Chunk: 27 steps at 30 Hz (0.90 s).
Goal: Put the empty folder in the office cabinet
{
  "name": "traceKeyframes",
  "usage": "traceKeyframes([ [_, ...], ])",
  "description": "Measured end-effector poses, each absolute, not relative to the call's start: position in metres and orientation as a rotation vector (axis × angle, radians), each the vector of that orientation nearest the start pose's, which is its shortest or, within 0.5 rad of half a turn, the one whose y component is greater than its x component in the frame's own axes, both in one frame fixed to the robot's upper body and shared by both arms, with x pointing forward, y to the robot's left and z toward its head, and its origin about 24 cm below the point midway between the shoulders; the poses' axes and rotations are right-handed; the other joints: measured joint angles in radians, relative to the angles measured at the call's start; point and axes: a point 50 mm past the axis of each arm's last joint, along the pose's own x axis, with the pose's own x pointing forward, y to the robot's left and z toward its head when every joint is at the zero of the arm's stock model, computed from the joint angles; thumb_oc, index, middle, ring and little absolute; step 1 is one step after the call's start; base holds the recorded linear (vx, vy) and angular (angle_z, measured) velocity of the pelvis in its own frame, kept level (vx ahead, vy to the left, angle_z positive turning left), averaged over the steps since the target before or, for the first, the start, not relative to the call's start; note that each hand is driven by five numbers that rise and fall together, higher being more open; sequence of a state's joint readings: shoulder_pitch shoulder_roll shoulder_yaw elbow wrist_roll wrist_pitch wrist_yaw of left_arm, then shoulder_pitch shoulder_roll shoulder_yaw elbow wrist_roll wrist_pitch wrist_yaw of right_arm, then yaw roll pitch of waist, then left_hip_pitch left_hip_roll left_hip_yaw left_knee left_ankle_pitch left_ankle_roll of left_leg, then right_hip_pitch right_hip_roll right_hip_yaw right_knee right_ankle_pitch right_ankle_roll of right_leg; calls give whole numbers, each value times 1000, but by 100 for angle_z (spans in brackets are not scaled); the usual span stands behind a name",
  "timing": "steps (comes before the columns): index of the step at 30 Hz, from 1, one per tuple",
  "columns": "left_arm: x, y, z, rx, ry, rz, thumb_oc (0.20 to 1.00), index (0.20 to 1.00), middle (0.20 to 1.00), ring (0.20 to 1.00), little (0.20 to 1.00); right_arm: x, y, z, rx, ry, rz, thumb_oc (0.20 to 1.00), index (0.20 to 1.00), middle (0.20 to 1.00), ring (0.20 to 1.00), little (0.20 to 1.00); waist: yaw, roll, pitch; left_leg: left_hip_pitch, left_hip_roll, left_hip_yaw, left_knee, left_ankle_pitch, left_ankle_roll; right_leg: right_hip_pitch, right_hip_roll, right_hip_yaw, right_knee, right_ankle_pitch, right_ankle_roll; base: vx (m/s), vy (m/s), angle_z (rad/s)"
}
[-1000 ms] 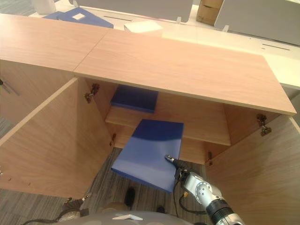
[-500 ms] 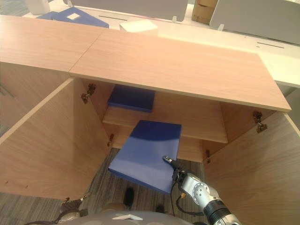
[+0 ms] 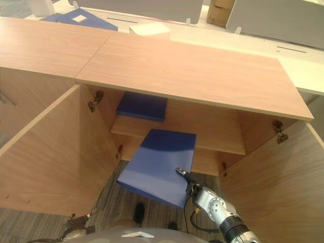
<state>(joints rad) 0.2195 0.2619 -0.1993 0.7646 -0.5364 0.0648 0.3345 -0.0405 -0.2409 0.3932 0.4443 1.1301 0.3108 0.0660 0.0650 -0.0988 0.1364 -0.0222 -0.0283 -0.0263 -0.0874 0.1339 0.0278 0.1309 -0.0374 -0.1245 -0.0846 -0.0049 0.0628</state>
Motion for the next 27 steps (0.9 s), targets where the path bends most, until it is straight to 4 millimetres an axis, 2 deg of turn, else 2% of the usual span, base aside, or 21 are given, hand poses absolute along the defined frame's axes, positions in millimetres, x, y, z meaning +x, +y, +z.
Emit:
traceKeyframes([
  [5, 78, 232, -149, -9, 1137, 514, 1000, 1000, 1000, 1000, 1000, 205, -110, -72, 814, 831, 232, 200, 200, 200, 200, 200, 0, 0, -2, 1, -3, 4, 0, -2, 4, 0, -4, 0, 1, 4, 0, 7, 63, -2],
  [9, 59, 236, -157, 11, 1242, 548, 1000, 1000, 1000, 1000, 1000, 203, -108, -77, 853, 846, 210, 200, 200, 200, 200, 200, 1, 1, -3, 11, -9, 1, 0, -11, 16, -16, -17, -1, 60, -10, 4, 19, 88, -3],
  [13, 53, 242, -160, 26, 1286, 566, 1000, 1000, 1000, 1000, 1000, 203, -106, -77, 861, 835, 206, 200, 200, 200, 200, 200, 4, 33, 12, 8, 11, -9, 0, -20, 28, -96, -10, -33, 223, -13, 3, 80, 57, 3],
  [14, 49, 244, -160, 35, 1299, 574, 1000, 1000, 1000, 1000, 1000, 204, -106, -77, 862, 834, 205, 200, 200, 200, 200, 200, 4, 44, 11, 0, 27, -10, -1, -23, 28, -145, -8, -63, 306, -5, 3, 144, -28, 18],
  [15, 47, 249, -160, 46, 1304, 582, 1000, 1000, 1000, 1000, 1000, 202, -104, -77, 870, 837, 205, 200, 200, 200, 200, 200, 4, 34, 7, -6, 16, -3, 8, -39, 13, -167, -22, -76, 323, 2, -4, 129, -33, 17],
  [16, 47, 249, -160, 46, 1304, 582, 1000, 1000, 1000, 1000, 1000, 202, -104, -77, 870, 837, 205, 200, 200, 200, 200, 200, 4, 34, 7, -6, 16, -3, 8, -39, 13, -167, -22, -76, 323, 2, -4, 200, -95, 20],
  [17, 48, 259, -158, 31, 1312, 617, 1000, 1000, 1000, 1000, 1000, 199, -104, -75, 881, 824, 215, 200, 200, 200, 200, 200, 0, -27, 6, -80, -45, 63, 311, -212, 68, -173, -100, -76, 339, -122, 18, 234, -116, 2],
  [18, 48, 257, -160, 12, 1322, 623, 1000, 1000, 1000, 1000, 1000, 200, -104, -77, 875, 826, 212, 200, 200, 200, 200, 200, 2, -8, 32, -64, -44, 55, 322, -232, 86, -191, -102, -57, 412, -128, 25, 303, -143, 11],
  [19, 45, 251, -162, -8, 1339, 628, 1000, 1000, 1000, 1000, 1000, 195, -106, -79, 874, 839, 192, 200, 200, 200, 200, 200, -5, 29, 27, -55, -29, 36, 300, -231, 85, -227, -88, -48, 426, -131, 29, 240, -102, 8],
  [20, 45, 249, -162, -11, 1338, 622, 1000, 1000, 1000, 1000, 1000, 189, -107, -82, 877, 853, 184, 200, 200, 200, 200, 200, -16, 48, 18, -55, -23, 14, 274, -227, 81, -242, -79, -34, 361, -123, 41, 249, -93, 47],
  [21, 48, 249, -162, -11, 1327, 619, 1000, 1000, 1000, 1000, 1000, 185, -108, -85, 884, 864, 182, 200, 200, 200, 200, 200, -39, 73, 24, -53, -14, -24, 233, -207, 74, -253, -75, 5, 210, -76, 94, 293, -107, 53],
  [23, 53, 253, -161, -6, 1310, 621, 1000, 1000, 1000, 1000, 1000, 178, -108, -89, 889, 891, 169, 200, 200, 200, 200, 200, -56, 74, 25, -51, -14, -46, 199, -198, 61, -261, -96, 42, 30, -3, 122, 289, -112, 51],
  [24, 54, 252, -161, -5, 1307, 618, 1000, 1000, 1000, 1000, 1000, 174, -108, -91, 892, 902, 160, 200, 200, 200, 200, 200, -57, 73, 29, -43, -16, -62, 194, -193, 62, -272, -114, 60, -9, 39, 129, 400, -174, 41],
  [25, 52, 252, -161, 0, 1312, 615, 1000, 1000, 1000, 1000, 1000, 171, -108, -93, 897, 909, 155, 200, 200, 200, 200, 200, -57, 71, 31, -31, -16, -70, 190, -187, 71, -272, -121, 59, -9, 50, 127, 427, -189, 36],
  [27, 49, 251, -161, 9, 1308, 601, 1000, 1000, 1000, 1000, 1000, 168, -107, -95, 909, 918, 145, 200, 200, 200, 200, 200, -55, 54, 31, -33, -19, -85, 190, -182, 64, -262, -122, 91, 14, 57, 139, 358, -131, 42],
])
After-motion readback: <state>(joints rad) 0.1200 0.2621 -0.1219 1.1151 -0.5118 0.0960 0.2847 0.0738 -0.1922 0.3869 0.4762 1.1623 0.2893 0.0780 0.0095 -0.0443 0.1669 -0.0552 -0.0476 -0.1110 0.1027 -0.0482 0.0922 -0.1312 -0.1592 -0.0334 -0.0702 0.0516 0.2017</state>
